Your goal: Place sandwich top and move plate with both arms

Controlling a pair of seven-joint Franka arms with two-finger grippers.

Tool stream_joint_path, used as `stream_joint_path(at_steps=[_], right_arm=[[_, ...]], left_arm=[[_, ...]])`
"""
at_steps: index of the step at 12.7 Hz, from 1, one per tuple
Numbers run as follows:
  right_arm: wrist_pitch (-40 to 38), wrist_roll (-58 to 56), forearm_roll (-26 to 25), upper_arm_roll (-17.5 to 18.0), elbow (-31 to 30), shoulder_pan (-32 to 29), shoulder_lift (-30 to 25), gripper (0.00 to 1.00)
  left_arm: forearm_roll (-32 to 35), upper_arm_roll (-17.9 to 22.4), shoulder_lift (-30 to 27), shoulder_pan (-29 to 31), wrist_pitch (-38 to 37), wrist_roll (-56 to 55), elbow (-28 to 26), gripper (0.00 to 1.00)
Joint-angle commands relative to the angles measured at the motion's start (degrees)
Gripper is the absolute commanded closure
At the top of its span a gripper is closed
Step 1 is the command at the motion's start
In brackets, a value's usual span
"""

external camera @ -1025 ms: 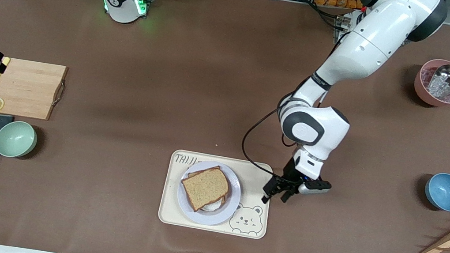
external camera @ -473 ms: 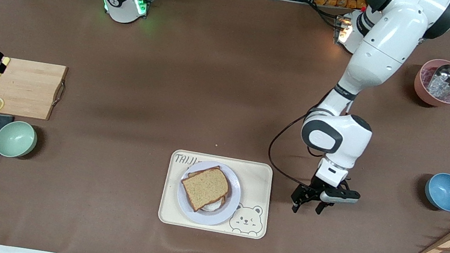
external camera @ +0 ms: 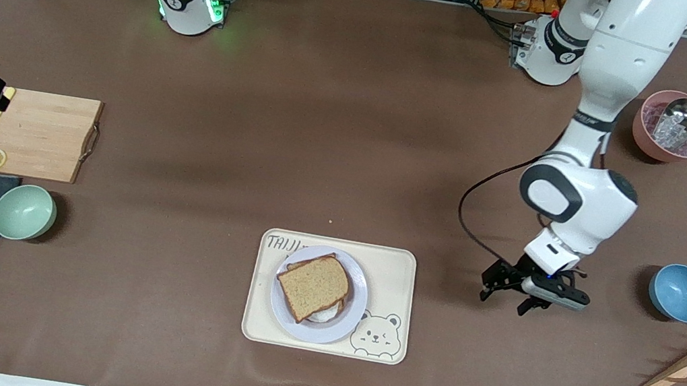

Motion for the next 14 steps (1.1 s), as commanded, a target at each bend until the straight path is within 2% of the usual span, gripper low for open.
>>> stream_joint_path(at_steps=[1,3,4,6,8,11,14], right_arm=[[-1.3,0.8,-0.2,0.7,1.4,-1.1,0.5,0.0],[-1.4,0.8,-0.2,0.7,1.4,-1.2,0.5,0.0],[-1.4,0.8,-0.2,0.7,1.4,-1.2,0.5,0.0],[-1.4,0.8,-0.2,0.6,1.4,-1.2,0.5,0.0],[-1.5,0.8,-0.2,0.6,1.4,-1.2,0.5,0.0],[-1.4,0.8,-0.2,0.6,1.4,-1.2,0.5,0.0],[-1.7,0.8,-0.2,0.6,1.4,-1.2,0.5,0.0]], left_arm=[[14.8,14.9,-6.6,-10.4,-11.9,-9.0,-5.4,0.0],[30.0,23.4,-9.8,-15.0,-22.9,-19.8,-4.7,0.0],[37.9,25.8,-12.1,-16.7,-28.4,-26.2,-4.1,0.0],[50.9,26.6,-17.7,-17.3,-38.9,-37.5,-2.0,0.0],[62.1,25.9,-22.9,-17.2,-53.4,-47.3,3.7,0.0],[64.4,25.9,-23.9,-17.1,-71.9,-50.4,14.8,0.0],[64.3,25.7,-24.2,-17.1,-79.6,-58.5,21.3,0.0]])
